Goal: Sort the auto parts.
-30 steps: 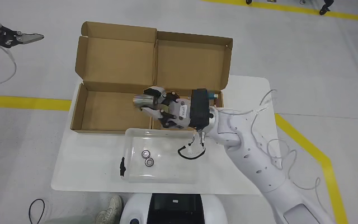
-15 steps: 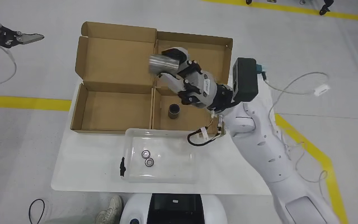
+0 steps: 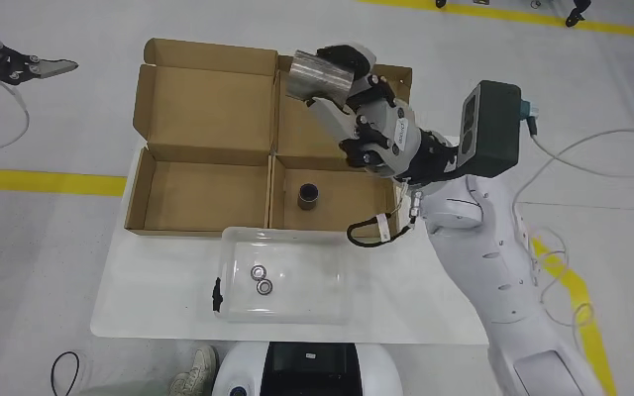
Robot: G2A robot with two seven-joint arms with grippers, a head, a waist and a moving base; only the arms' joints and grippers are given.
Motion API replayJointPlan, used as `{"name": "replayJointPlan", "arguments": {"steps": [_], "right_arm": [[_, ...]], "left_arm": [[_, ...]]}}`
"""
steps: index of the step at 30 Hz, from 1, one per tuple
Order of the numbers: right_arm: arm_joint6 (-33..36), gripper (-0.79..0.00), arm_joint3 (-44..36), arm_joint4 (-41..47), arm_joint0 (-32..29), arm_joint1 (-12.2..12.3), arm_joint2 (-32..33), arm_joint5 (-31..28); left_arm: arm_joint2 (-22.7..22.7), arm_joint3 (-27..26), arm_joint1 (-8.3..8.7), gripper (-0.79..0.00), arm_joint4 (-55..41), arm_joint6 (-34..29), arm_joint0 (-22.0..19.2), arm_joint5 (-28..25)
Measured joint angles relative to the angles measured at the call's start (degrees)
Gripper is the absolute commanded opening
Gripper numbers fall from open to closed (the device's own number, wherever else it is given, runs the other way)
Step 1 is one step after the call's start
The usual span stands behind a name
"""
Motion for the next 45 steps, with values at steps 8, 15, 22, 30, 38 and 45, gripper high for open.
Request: {"name": "replayJointPlan", "arguments": {"steps": [8,15,22,30,38,45], "right_arm": [[-0.29,-0.785,3.38,-2.09,-3.75,0.1,-0.85,-2.49],[-1.2,-0.785,5.22,-4.76,-6.59,0.12,-1.64,-3.36],[3.91,-0.785,5.98,-5.09,-8.42,0.4,-1.92,-1.98],[10.88,-0.785,8.92,-9.6,-12.15,0.68,-4.18,2.14],[14.99,-0.785,11.12,-14.55,-13.06,0.87,-5.2,5.52],[21.82,-0.785,11.06,-18.77,-14.08,1.51,-4.36,8.63]], "left_arm": [[0.0,0.0,0.0,0.0,0.0,0.0,0.0,0.0],[0.0,0.0,0.0,0.0,0.0,0.0,0.0,0.0],[0.0,0.0,0.0,0.0,0.0,0.0,0.0,0.0],[0.0,0.0,0.0,0.0,0.0,0.0,0.0,0.0],[0.0,0.0,0.0,0.0,0.0,0.0,0.0,0.0],[0.0,0.0,0.0,0.0,0.0,0.0,0.0,0.0]]}}
